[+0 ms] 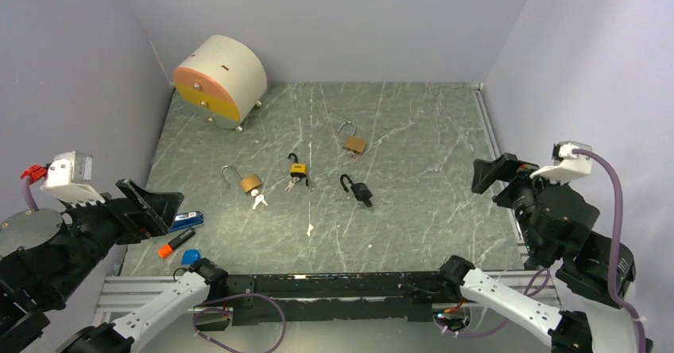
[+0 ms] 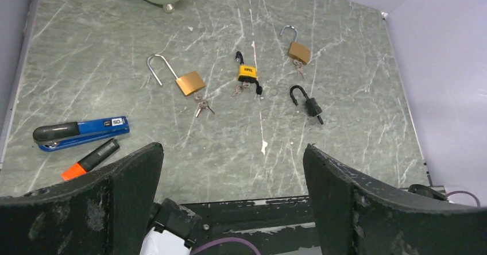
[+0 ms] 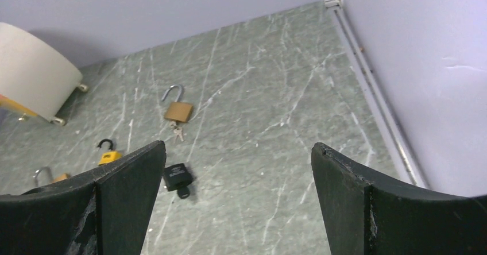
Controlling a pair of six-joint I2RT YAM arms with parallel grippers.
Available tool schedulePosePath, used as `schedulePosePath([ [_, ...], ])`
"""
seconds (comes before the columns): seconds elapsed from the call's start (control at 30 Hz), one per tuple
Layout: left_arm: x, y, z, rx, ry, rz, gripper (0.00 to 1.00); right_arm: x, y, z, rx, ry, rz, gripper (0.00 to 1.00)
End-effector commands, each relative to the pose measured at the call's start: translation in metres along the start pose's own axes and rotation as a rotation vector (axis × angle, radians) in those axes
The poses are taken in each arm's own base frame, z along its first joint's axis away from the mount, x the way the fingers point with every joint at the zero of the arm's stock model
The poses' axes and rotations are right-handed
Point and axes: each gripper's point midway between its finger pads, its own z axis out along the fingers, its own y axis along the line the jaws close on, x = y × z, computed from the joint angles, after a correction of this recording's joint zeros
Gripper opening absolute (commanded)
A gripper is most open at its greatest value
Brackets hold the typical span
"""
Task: Unlock with the key
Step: Reset both arms
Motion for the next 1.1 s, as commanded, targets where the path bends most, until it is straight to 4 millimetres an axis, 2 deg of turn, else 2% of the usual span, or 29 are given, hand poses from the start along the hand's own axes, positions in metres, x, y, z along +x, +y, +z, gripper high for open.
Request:
schedulePosePath([
  [0.0, 0.002, 0.006, 0.004, -0.026, 0.009, 0.07, 0.94, -0.006, -0.024, -0.007, 0.055, -0.051, -0.051, 0.99],
  [0.1, 0.005, 0.001, 0.006, 0.0, 0.022, 0.069, 0.94, -0.012, -0.025, -0.01, 0.043, -0.07, -0.035, 0.99],
  [0.17, 0.007, 0.005, 0.007, -0.026, 0.027, 0.061, 0.94, -0.013, -0.025, -0.01, 0.04, -0.074, -0.037, 0.99],
  [0.33, 0.012, 0.003, 0.007, 0.001, 0.025, 0.055, 0.94, -0.009, -0.021, -0.009, 0.027, -0.059, -0.047, 0.99],
  [0.57, 0.009, -0.004, 0.006, 0.044, -0.004, 0.03, 0.94, -0.006, -0.014, -0.006, 0.005, -0.05, -0.052, 0.99],
  [0.67, 0.012, -0.001, 0.005, 0.034, 0.003, 0.024, 0.94, -0.002, -0.003, -0.003, -0.03, -0.019, -0.081, 0.99],
  [0.77, 0.014, 0.001, 0.005, 0.029, 0.006, 0.021, 0.94, 0.01, 0.009, 0.008, -0.01, 0.059, -0.15, 0.99],
  [0.9, 0.015, 0.003, 0.005, 0.026, 0.005, 0.022, 0.94, 0.026, 0.014, 0.019, 0.027, 0.127, -0.211, 0.99],
  [1.07, 0.014, 0.004, 0.004, 0.026, -0.004, 0.027, 0.94, 0.029, 0.021, 0.019, -0.017, 0.131, -0.2, 0.99],
])
